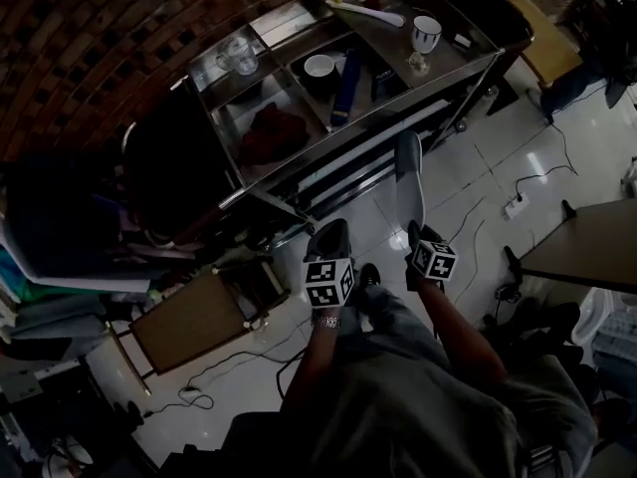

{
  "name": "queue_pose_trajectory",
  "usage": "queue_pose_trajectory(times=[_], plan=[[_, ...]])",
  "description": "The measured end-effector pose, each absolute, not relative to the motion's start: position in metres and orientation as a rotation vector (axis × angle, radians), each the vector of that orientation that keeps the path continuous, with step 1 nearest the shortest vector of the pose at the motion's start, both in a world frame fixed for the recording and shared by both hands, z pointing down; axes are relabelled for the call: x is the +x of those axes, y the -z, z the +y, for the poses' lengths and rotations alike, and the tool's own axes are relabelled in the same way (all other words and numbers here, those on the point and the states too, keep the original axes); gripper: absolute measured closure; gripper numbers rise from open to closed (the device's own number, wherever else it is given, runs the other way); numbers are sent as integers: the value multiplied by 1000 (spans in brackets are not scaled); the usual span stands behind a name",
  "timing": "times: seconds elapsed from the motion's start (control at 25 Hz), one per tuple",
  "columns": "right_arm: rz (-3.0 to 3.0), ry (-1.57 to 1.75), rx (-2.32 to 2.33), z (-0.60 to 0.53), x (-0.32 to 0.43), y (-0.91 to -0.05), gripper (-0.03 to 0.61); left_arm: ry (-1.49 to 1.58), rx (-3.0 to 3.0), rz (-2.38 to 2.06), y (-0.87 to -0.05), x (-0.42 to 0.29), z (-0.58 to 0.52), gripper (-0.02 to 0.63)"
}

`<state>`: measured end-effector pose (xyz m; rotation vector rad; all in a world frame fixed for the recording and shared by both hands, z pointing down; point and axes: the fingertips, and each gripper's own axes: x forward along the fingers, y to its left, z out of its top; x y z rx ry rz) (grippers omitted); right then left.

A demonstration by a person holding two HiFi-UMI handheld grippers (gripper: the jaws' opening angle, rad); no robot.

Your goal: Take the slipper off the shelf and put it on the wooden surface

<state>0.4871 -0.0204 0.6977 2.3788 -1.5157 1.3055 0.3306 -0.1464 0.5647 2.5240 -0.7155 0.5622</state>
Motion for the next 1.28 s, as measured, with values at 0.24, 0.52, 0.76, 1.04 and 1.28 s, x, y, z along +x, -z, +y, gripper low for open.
queue_pose_trajectory(times=[0.24, 0.52, 0.76, 1.04, 1.28], plan=[[-1593, -1323, 2268, 19, 403, -690, 548, -486, 2506, -824, -547, 253, -128, 610], [-1768, -1282, 2037, 43, 248, -680, 548, -463, 2447, -1066, -534, 71, -97, 611], [-2011, -1216, 1786, 43, 32, -664, 548, -540, 2289, -1348, -540, -154, -54, 611], [-2264, -1309, 1404, -22, -176, -664, 547, -429, 2065, -1576, -534, -316, -17, 611], [-2137, -1445, 1385, -92, -251, -748, 546, -428, 1938, -1642, -549, -374, 6, 611]])
